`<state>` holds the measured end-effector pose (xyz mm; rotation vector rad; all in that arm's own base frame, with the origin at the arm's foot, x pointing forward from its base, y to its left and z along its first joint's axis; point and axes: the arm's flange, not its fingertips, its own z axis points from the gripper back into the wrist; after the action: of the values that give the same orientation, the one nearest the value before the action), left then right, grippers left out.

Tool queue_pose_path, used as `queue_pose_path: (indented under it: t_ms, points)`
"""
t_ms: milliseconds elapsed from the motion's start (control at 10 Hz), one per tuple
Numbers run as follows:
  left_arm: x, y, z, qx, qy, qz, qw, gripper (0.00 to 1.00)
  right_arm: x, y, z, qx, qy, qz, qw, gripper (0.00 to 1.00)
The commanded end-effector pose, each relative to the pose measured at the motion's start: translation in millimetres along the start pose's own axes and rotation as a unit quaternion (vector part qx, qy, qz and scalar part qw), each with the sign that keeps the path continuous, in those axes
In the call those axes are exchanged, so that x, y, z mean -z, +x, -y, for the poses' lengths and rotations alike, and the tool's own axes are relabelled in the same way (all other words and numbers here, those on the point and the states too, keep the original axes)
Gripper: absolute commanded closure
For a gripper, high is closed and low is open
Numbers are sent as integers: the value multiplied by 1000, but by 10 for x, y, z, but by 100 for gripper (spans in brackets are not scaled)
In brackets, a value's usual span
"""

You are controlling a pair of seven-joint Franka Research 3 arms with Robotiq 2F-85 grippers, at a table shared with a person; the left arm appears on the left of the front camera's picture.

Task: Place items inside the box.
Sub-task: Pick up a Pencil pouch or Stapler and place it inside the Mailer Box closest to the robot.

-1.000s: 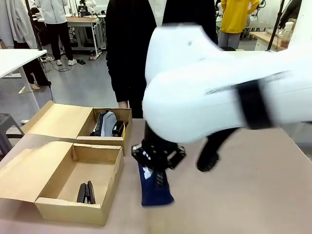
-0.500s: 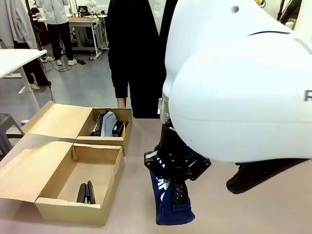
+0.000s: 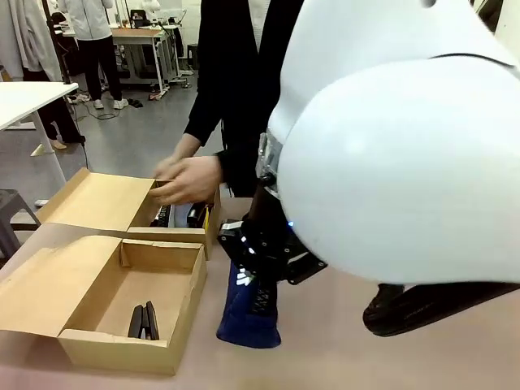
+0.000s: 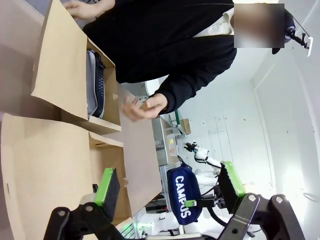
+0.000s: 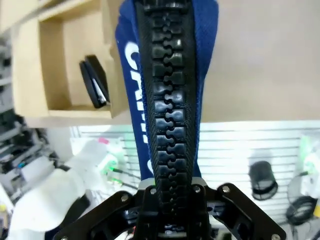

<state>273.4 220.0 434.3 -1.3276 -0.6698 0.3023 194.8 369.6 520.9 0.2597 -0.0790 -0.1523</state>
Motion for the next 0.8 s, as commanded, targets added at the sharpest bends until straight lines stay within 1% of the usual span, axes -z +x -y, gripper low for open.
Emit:
queue_pose_path:
  t_ms: [0, 100, 200, 300, 400, 500, 600, 700]
  points:
    - [5, -4, 23, 7, -10, 5, 1000, 0, -388, -92, 763, 31, -29, -8, 999, 93]
    - [5, -4, 23, 7, -10, 5, 1000, 0, -545, -226, 1147, 37, -33, 28, 998, 93]
    - [5, -4, 23, 7, -10, 5, 1000, 0, -582, -343, 1479, 62, -31, 32, 997, 93]
    - [5, -4, 23, 7, -10, 5, 1000, 0, -554, -438, 1777, 84, 1, 38, 996, 93]
    - [5, -4, 23, 7, -10, 5, 1000, 0, -482, -511, 1960, 111, 30, 42, 993, 93]
    - [5, -4, 23, 7, -10, 5, 1000, 0, -384, -516, 2018, 111, 56, 48, 991, 93]
    - [5, -4, 23, 7, -10, 5, 1000, 0, -662, -393, 1629, 92, -6, 32, 995, 93]
    - [5, -4, 23, 7, -10, 5, 1000, 0, -662, -393, 1629, 92, -6, 32, 995, 93]
